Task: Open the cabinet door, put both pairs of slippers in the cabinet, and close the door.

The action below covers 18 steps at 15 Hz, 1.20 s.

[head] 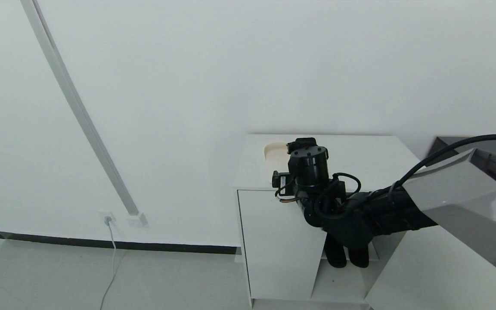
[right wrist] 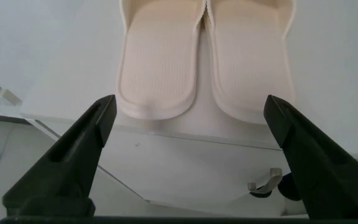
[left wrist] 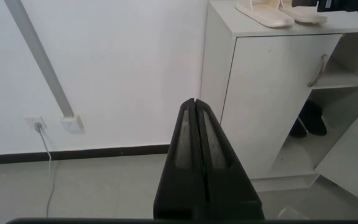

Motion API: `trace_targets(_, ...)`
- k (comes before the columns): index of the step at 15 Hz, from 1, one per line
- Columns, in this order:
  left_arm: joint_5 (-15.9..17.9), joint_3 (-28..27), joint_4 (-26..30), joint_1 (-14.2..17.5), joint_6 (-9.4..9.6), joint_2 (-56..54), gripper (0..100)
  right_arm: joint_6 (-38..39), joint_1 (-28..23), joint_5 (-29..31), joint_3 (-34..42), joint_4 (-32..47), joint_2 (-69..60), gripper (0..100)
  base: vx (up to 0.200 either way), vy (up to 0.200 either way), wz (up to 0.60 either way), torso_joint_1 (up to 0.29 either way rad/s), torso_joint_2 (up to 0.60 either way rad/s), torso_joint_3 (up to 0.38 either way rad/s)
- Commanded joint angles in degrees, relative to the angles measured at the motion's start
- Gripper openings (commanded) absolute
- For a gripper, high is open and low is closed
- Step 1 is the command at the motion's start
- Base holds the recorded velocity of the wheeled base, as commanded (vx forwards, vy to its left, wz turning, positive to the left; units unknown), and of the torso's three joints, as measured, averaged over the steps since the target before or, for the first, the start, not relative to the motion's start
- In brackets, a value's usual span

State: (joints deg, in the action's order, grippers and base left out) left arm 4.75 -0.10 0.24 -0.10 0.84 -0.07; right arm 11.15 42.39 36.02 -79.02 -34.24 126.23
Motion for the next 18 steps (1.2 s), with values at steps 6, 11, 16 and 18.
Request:
trace_targets(6,0.0,0.0,0.0,0.0,-0.05,0.1,0,0.1,-0.4,0.1,0.8,-0.8,0.9,100,0.167,0.0,0.0,-0.004,0.0,-0.001)
trace_targets(11,-0.1,0.0,0.0,0.0,-0.05,0.1,0,-0.1,-0.9,0.1,3.6,-5.0,2.8,100,0.16,0.0,0.0,0.005,0.0,0.001)
trace_targets(16,-0.1,0.0,0.0,0.0,-0.05,0.1,0,-0.4,-1.6,-0.4,1.5,-6.4,5.4,100,0.0,0.0,0.0,0.0,0.0,0.0)
trace_targets(18,-0.1,0.0,0.0,0.0,-0.14,0.1,0,-0.8,-2.3,-0.4,-0.7,-6.1,6.0,100,0.0,0.0,0.0,0.0,0.0,0.0)
